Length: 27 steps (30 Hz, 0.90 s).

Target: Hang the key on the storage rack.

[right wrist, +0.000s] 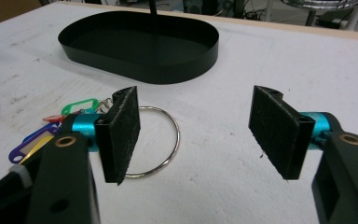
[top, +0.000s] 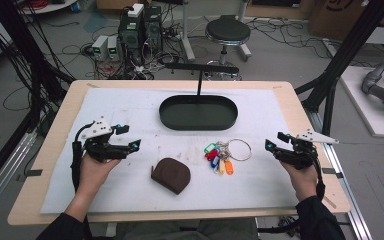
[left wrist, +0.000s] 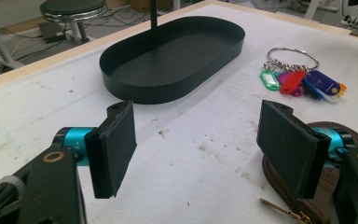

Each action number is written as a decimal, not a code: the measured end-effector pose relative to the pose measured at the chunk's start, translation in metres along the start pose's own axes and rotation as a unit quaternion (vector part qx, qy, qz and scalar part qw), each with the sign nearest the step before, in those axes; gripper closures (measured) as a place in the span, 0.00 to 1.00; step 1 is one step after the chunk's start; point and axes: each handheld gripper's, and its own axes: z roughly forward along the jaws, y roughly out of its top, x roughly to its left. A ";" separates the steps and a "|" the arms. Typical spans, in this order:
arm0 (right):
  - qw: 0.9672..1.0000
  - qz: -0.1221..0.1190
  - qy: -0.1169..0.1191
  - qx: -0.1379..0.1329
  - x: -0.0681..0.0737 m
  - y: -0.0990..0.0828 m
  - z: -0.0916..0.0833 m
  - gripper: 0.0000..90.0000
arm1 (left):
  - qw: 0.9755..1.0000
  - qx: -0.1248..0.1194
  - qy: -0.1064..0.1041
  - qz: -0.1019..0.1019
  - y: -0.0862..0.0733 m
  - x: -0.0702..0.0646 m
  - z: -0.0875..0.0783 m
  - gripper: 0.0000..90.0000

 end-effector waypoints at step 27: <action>0.991 -0.018 -0.015 0.135 0.018 -0.010 0.067 0.76 | 1.000 0.007 0.000 -0.004 -0.006 -0.001 -0.001 0.31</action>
